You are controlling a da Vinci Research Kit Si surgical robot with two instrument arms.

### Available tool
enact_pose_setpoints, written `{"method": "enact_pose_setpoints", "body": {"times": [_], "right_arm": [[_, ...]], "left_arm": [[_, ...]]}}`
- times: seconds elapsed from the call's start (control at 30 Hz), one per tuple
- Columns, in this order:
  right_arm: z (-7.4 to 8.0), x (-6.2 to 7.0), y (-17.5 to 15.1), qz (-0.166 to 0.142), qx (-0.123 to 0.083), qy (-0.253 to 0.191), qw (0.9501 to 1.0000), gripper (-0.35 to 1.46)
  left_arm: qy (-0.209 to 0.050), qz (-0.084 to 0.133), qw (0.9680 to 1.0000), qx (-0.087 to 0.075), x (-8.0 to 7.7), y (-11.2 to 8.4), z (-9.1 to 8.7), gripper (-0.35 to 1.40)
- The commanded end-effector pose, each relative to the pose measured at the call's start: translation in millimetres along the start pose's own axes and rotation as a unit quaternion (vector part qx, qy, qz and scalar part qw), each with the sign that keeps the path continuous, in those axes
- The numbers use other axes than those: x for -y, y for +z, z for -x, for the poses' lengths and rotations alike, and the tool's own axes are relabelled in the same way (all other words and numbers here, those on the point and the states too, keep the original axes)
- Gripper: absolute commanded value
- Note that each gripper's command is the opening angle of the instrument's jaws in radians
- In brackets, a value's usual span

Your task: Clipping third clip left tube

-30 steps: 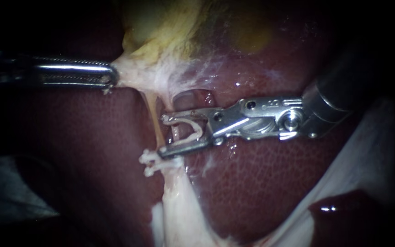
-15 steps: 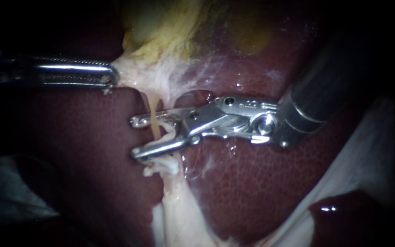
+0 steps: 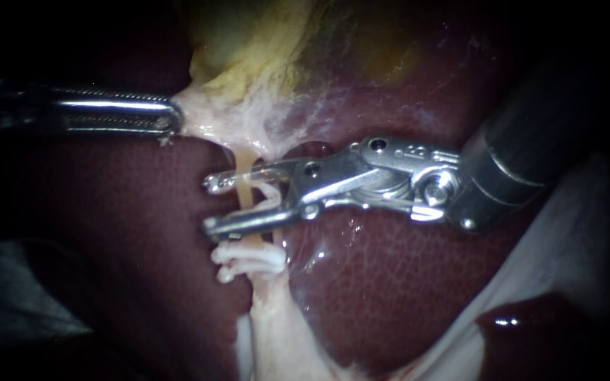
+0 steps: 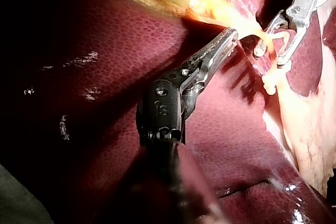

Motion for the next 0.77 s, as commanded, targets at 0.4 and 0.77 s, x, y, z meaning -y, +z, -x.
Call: {"method": "enact_pose_setpoints", "body": {"times": [0.4,0.77], "right_arm": [[0.9,-0.3,-0.4,0.001,0.006,0.062,0.9981,-0.35],[1.3,-0.7,-0.6,-0.003,0.007,0.064,0.9979,-0.35]], "left_arm": [[0.0,0.0,1.0,0.0,0.0,0.0,0.0,-0.35],[0.0,0.0,1.0,0.0,0.1,0.1,0.0,-0.35]]}}
